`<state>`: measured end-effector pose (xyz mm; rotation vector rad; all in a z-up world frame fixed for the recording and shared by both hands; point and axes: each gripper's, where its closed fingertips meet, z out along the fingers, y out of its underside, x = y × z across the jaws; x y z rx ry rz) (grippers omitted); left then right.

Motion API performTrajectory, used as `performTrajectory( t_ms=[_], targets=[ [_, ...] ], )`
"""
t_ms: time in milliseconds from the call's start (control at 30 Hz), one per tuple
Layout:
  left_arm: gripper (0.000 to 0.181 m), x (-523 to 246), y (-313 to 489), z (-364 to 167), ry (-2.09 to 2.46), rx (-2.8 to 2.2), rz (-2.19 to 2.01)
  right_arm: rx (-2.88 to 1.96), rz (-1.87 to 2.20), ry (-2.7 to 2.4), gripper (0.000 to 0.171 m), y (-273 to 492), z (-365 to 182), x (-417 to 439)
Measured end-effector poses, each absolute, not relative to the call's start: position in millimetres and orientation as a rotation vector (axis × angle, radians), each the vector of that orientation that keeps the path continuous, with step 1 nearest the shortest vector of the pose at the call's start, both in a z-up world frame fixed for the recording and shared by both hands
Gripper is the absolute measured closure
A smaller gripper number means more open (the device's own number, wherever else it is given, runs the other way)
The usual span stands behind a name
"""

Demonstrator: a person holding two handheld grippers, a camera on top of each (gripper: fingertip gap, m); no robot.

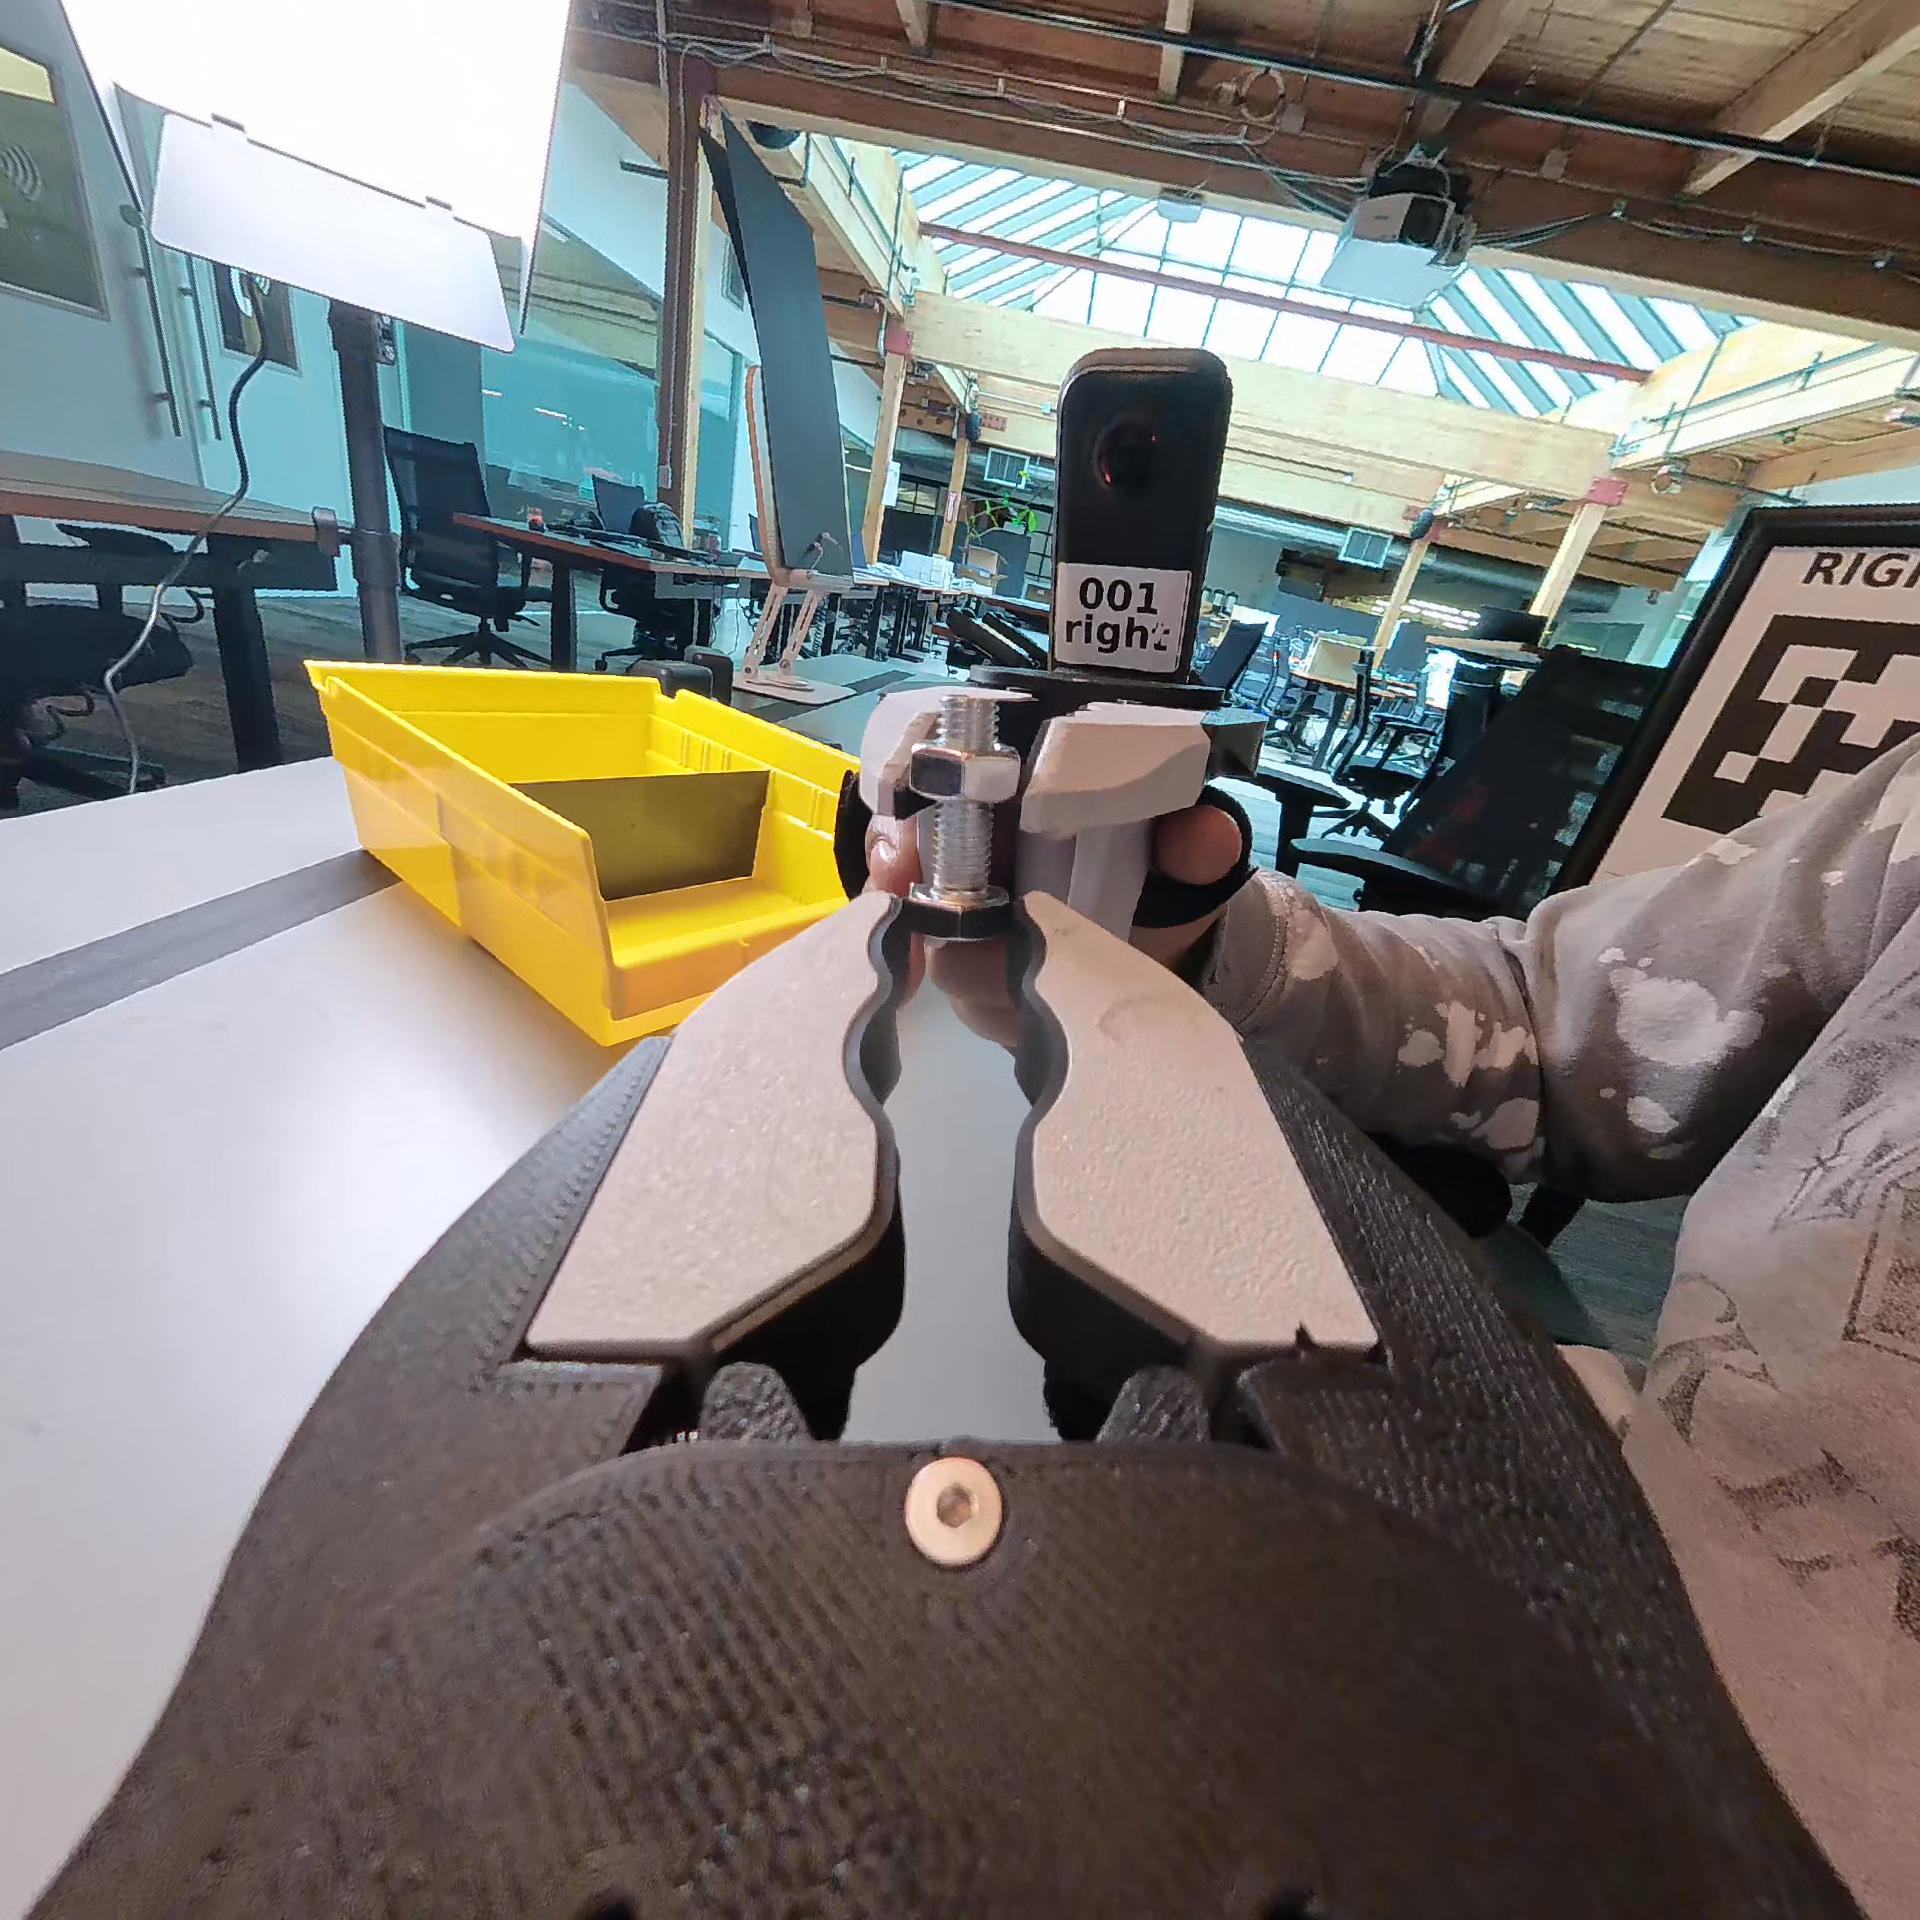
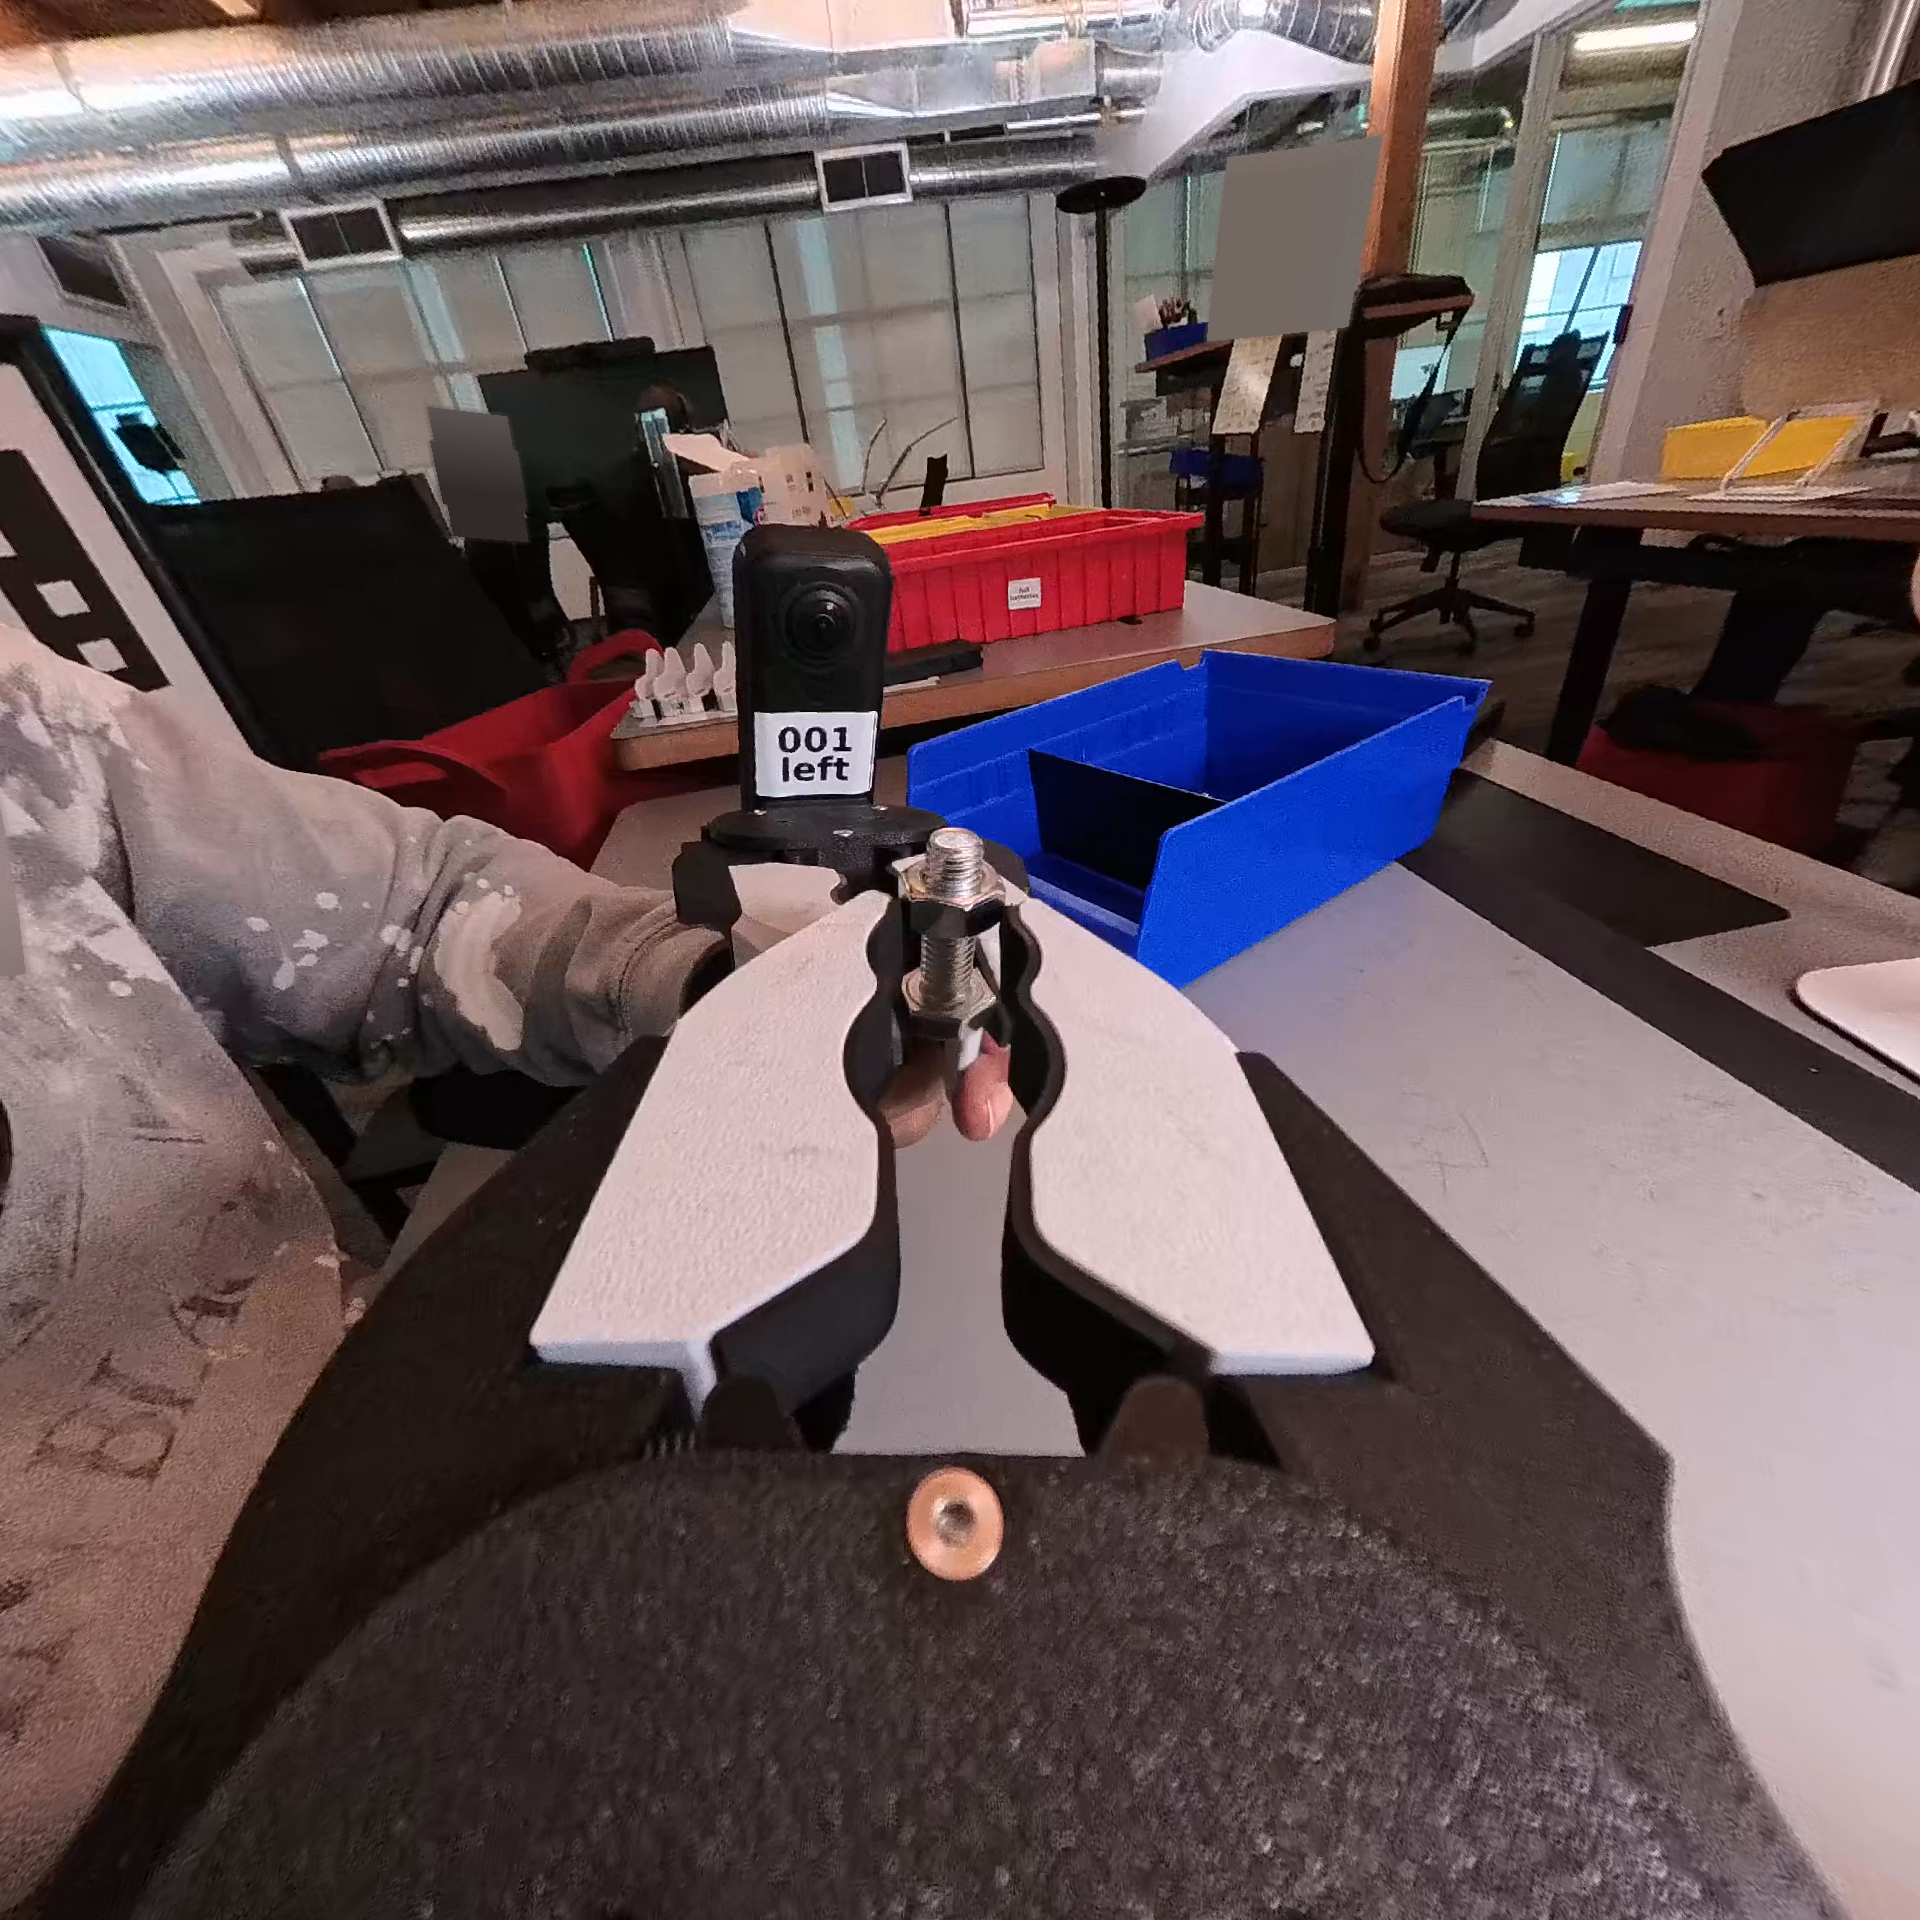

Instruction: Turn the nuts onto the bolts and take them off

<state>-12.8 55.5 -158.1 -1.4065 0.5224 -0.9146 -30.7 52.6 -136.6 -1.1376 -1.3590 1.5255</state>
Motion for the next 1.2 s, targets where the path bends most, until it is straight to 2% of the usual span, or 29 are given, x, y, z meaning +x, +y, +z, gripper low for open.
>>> performTrajectory(
  t_ms=[133,233,333,367,567,633,700,733,933,1033,1067,1100,1200],
  targets=[
    [0.163,-13.7,54.0,-156.2,0.521,-1.378,-0.894,-1.134,1.524,-1.358,0.153,51.3,-134.7,-30.0],
    [0.163,-13.3,49.3,-149.6,0.518,-1.324,-0.905,-1.148,1.534,-1.333,0.135,56.7,-132.5,-28.5],
    [0.163,-14.6,44.4,-139.7,0.519,-1.274,-0.923,-1.204,1.510,-1.192,0.152,86.3,-127.8,-21.0],
    [0.163,-16.0,45.9,-140.3,0.509,-1.283,-0.917,-1.213,1.532,-1.153,0.153,91.7,-124.3,-17.8],
    [0.163,-17.8,51.4,-147.0,0.490,-1.310,-0.901,-1.160,1.547,-1.278,0.133,58.9,-124.3,-27.3],
    [0.163,-17.3,49.9,-145.3,0.493,-1.301,-0.899,-1.173,1.542,-1.262,0.133,61.8,-125.4,-29.7],
    [0.163,-17.2,44.9,-138.5,0.504,-1.265,-0.922,-1.255,1.529,-1.132,0.155,87.5,-124.7,-25.5],
    [0.163,-17.5,44.7,-136.9,0.509,-1.261,-0.902,-1.266,1.526,-1.086,0.155,97.6,-123.3,-21.2],
    [0.163,-19.6,52.2,-145.6,0.484,-1.306,-0.876,-1.153,1.550,-1.246,0.132,57.6,-116.1,-26.2],
    [0.163,-18.3,49.7,-142.9,0.486,-1.291,-0.882,-1.168,1.525,-1.234,0.133,60.2,-118.8,-30.3],
    [0.163,-19.6,47.4,-139.6,0.488,-1.265,-0.906,-1.196,1.533,-1.193,0.147,68.9,-117.9,-27.8],
    [0.163,-20.9,47.3,-138.1,0.484,-1.263,-0.906,-1.218,1.527,-1.130,0.150,80.9,-115.8,-24.3],
    [0.163,-20.9,48.3,-138.7,0.482,-1.267,-0.901,-1.198,1.531,-1.124,0.144,82.4,-110.5,-18.4]
  ],
)
